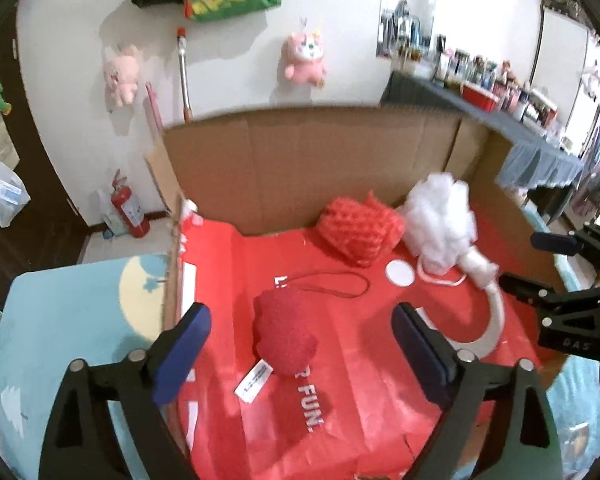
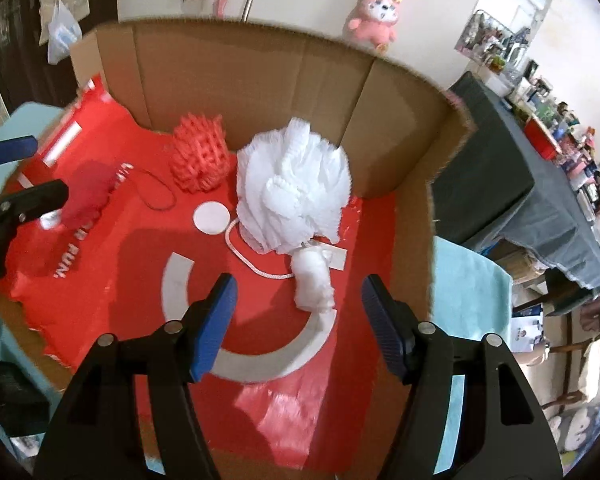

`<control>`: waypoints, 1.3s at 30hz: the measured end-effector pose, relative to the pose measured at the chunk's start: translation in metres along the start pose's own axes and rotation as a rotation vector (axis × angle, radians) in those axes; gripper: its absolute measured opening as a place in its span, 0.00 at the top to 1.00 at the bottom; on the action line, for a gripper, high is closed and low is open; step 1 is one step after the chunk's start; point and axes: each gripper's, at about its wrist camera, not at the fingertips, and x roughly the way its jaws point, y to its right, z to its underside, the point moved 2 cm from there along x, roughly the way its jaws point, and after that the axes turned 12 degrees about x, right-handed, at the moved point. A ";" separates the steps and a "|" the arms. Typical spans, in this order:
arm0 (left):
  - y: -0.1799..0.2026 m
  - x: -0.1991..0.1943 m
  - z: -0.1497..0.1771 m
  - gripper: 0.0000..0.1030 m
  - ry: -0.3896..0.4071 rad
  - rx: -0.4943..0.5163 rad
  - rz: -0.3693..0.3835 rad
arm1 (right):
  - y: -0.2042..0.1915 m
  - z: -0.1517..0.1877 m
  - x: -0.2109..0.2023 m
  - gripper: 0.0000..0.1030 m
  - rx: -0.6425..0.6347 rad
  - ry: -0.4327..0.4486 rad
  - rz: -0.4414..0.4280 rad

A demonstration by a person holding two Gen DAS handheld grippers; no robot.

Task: Organize soft objects
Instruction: 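Open both tools to release the pouch and cloth in the box, then withdraw both tools from the box toward the items on the table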

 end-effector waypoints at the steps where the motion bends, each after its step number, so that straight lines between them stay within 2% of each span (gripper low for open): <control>1: 0.002 -0.012 0.000 0.07 0.021 0.001 -0.003 | 0.000 0.001 -0.008 0.33 0.005 0.013 -0.007; 5: 0.003 -0.043 -0.001 0.00 0.096 -0.010 -0.013 | 0.006 0.009 -0.044 0.31 0.030 0.073 -0.037; 9: 0.011 -0.088 0.009 0.00 0.195 -0.013 -0.026 | 0.014 0.022 -0.087 0.20 0.068 0.141 -0.096; 14: 0.025 -0.128 0.026 0.00 0.278 -0.007 -0.041 | 0.020 0.039 -0.138 0.19 0.086 0.260 -0.138; 18: 0.037 -0.160 0.047 0.00 0.354 -0.007 -0.072 | 0.021 0.067 -0.184 0.18 0.110 0.366 -0.178; 20: 0.045 -0.175 0.059 0.00 0.392 0.004 -0.087 | 0.021 0.082 -0.203 0.13 0.124 0.412 -0.197; 24: 0.059 -0.203 0.081 0.00 0.450 0.003 -0.098 | 0.016 0.125 -0.238 0.11 0.127 0.506 -0.192; 29: 0.074 -0.227 0.108 0.00 0.486 -0.024 -0.045 | 0.009 0.167 -0.264 0.08 0.121 0.614 -0.147; 30: 0.077 -0.230 0.112 0.00 0.493 -0.028 -0.044 | 0.009 0.176 -0.269 0.06 0.130 0.628 -0.146; 39: 0.094 -0.268 0.145 0.00 0.537 -0.036 -0.048 | 0.012 0.220 -0.292 0.06 0.183 0.678 -0.120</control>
